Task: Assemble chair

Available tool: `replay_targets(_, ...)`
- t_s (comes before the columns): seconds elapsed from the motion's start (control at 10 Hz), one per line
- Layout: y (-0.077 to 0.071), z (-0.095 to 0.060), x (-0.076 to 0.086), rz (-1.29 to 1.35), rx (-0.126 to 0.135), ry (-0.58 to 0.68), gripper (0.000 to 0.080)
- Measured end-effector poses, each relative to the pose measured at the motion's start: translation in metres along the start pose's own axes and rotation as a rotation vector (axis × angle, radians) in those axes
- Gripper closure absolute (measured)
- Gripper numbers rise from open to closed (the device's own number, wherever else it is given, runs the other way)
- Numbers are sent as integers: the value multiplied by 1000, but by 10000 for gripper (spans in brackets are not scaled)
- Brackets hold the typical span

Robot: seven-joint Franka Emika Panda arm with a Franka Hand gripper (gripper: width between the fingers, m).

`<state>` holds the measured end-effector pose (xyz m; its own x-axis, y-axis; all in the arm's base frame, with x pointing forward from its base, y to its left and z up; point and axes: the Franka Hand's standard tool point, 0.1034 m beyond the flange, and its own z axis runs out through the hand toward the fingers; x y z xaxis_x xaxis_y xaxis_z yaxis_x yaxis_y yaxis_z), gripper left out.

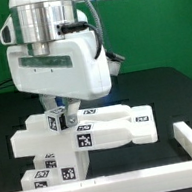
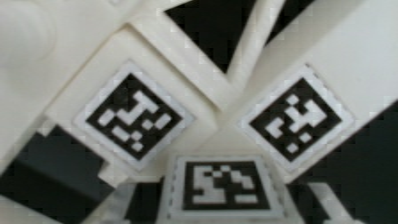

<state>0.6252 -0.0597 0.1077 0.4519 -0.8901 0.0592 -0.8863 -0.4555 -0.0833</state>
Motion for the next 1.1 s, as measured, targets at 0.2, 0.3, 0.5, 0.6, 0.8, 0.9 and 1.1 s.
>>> replay_targets(0.2,0,0,-1,198,10,-18,529)
replay_targets(0.3,-1,-1,-1,309,19,-29,529)
replay_targets(0.5,-2,0,-1,398,32,-36,529)
replay_targets(0.6,-3,0,-1,498,34,-38,529)
replay_targets(0.8,-5,0,-4,646,32,-41,529)
replay_targets(0.9,-5,0,-4,645,32,-40,528)
replay_targets(1.1,-9,-2,-11,483,32,-45,330)
